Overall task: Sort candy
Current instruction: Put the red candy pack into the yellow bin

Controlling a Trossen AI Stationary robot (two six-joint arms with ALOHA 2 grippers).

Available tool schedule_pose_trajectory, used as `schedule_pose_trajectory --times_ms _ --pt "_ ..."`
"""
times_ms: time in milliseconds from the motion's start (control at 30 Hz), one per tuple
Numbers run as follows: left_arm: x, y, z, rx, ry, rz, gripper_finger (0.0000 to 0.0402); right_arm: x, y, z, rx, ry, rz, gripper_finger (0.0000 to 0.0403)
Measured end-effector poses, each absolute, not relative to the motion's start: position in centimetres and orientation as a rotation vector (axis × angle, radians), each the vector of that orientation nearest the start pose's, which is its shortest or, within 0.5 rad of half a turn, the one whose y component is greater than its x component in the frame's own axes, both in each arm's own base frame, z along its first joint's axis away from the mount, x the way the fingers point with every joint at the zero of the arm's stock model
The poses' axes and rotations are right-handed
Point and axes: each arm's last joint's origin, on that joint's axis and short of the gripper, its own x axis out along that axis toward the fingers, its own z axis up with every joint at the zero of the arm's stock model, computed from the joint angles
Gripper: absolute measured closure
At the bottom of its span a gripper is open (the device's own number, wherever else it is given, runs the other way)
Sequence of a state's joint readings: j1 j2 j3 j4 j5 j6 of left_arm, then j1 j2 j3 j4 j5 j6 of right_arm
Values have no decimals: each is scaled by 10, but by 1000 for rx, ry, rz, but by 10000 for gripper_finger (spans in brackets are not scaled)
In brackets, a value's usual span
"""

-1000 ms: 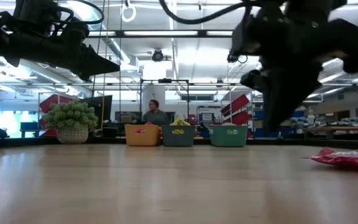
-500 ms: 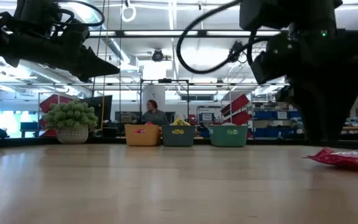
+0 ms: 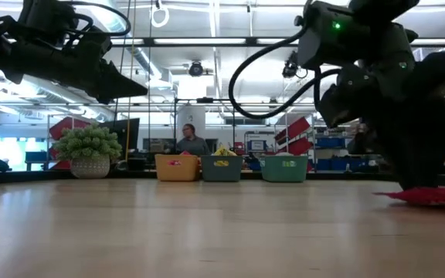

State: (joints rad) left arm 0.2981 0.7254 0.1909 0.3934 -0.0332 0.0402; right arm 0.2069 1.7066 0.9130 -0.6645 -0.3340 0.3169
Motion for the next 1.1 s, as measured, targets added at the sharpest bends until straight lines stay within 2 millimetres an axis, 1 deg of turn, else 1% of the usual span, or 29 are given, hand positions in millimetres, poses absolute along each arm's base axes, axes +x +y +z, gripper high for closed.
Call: schedule_pose_trajectory --times_ms 67,100,167,267,367,433,533,633,767,833,900,967,1033,1100 --pt "152 48 192 22 144 328 401 273 66 137 321 1523 199 372" --pt "152 48 192 22 144 328 401 273 66 137 311 1519 204 387" --pt "152 48 192 22 144 328 401 274 67 138 299 1509 211 393" --pt "152 48 192 22 143 328 401 283 70 143 291 1450 235 401" --pt "152 48 192 22 141 330 401 293 69 154 268 1393 241 402" --pt "152 48 193 19 139 337 401 303 64 163 242 1338 219 403" --pt "152 48 193 19 136 349 401 320 50 178 206 1231 124 403" --pt "152 49 193 17 130 363 401 337 29 192 171 1095 -9 403" --pt "152 50 197 12 96 392 401 355 -2 210 155 912 -62 403" --pt "152 50 198 13 81 394 401 362 -18 219 148 855 -84 403" --pt "152 50 199 13 74 394 401 364 -29 223 151 847 -67 403" --pt "152 50 198 10 81 394 401 361 -35 221 177 869 -29 401" --pt "152 50 197 8 95 394 401 356 -31 217 206 937 -5 392" --pt "152 50 195 7 111 394 401 350 -21 212 212 1024 13 375"
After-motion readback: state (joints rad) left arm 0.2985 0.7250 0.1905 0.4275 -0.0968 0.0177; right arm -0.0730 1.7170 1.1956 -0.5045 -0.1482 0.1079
